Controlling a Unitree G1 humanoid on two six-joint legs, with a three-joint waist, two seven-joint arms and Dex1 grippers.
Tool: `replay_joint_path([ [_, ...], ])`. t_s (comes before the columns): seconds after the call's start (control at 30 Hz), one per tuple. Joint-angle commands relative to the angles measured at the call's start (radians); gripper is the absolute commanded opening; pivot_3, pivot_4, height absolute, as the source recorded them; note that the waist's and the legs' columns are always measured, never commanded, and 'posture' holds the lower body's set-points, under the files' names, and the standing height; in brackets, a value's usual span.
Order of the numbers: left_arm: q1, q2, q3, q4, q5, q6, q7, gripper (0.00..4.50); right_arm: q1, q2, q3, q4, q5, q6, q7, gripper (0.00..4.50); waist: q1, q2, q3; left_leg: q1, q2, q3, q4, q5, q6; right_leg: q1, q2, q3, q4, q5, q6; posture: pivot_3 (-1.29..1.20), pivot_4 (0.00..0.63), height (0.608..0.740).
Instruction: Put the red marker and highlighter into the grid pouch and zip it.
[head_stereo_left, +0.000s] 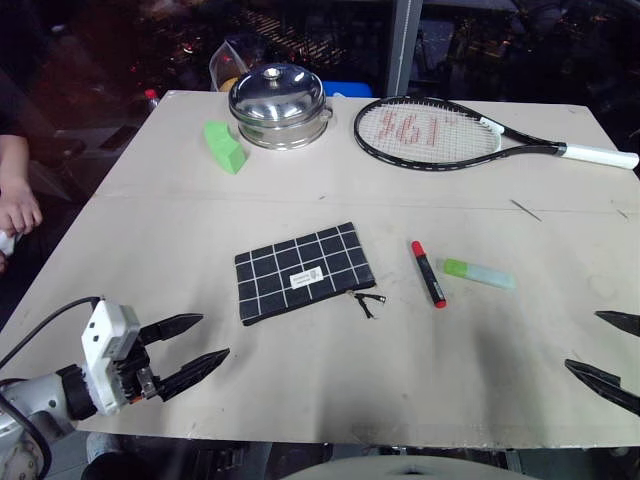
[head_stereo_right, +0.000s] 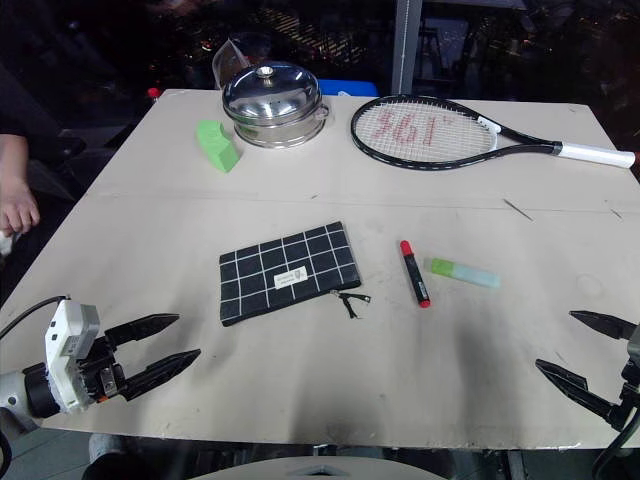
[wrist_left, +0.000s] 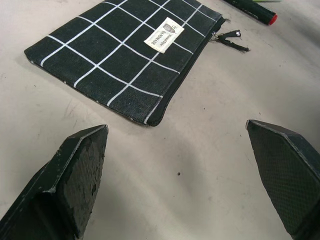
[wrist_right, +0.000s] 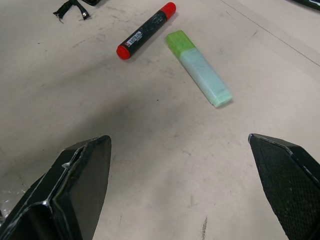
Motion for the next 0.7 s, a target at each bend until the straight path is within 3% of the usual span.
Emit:
replay_joint_path([
  [0.03, -0.031, -0.011, -0.003, 0.001, 0.003, -0.013, 0.028, 4.50, -0.013, 0.033, 0.008, -0.035, 0.025, -0.022, -0.038, 4.46, 0.001, 0.000, 0.000, 0.000, 0.000, 0.000, 0.000, 0.000, 0.000, 0.000, 0.000, 0.000, 0.000, 0.000, 0.000, 0.00, 0.150, 0.740],
  [0.13, -0.147, -0.038, -0.042, 0.013, 0.001, 0.021, 0.146, 4.50, -0.086, 0.076, 0.096, -0.145, 0.097, 0.025, -0.140, 4.46, 0.003, 0.000, 0.000, 0.000, 0.000, 0.000, -0.001, 0.000, 0.000, 0.000, 0.000, 0.000, 0.000, 0.000, 0.000, 0.00, 0.150, 0.740],
  [0.2, -0.194, -0.026, -0.060, 0.055, 0.074, -0.033, 0.165, 4.50, -0.117, 0.074, 0.148, -0.219, 0.117, 0.039, -0.163, 4.46, 0.003, 0.002, 0.000, 0.000, 0.000, -0.001, 0.000, 0.000, 0.000, 0.000, 0.000, -0.001, 0.001, 0.000, 0.000, 0.00, 0.150, 0.740],
  [0.33, -0.259, 0.046, -0.123, 0.244, 0.334, -0.414, 0.116, 4.50, -0.154, 0.041, 0.235, -0.326, 0.160, 0.081, -0.199, 4.46, 0.000, 0.001, -0.001, 0.000, -0.001, 0.000, -0.001, 0.000, 0.000, 0.001, 0.002, 0.000, 0.001, 0.000, 0.000, 0.00, 0.150, 0.740],
  [0.53, -0.363, 0.127, -0.221, 0.585, 0.578, -0.970, 0.122, 4.50, -0.162, -0.001, 0.284, -0.374, 0.176, 0.094, -0.215, 4.46, 0.015, 0.001, -0.001, -0.001, -0.001, 0.001, -0.005, 0.000, 0.001, 0.000, 0.000, -0.001, -0.002, 0.003, -0.004, 0.00, 0.150, 0.740],
  [0.7, -0.491, 0.128, -0.316, 0.761, 0.691, -1.182, 0.210, 4.50, -0.147, -0.008, 0.305, -0.393, 0.164, 0.081, -0.226, 4.46, 0.028, 0.000, -0.002, 0.000, -0.001, 0.001, -0.005, 0.000, 0.001, 0.000, -0.002, -0.002, -0.003, 0.002, -0.004, 0.00, 0.150, 0.740],
])
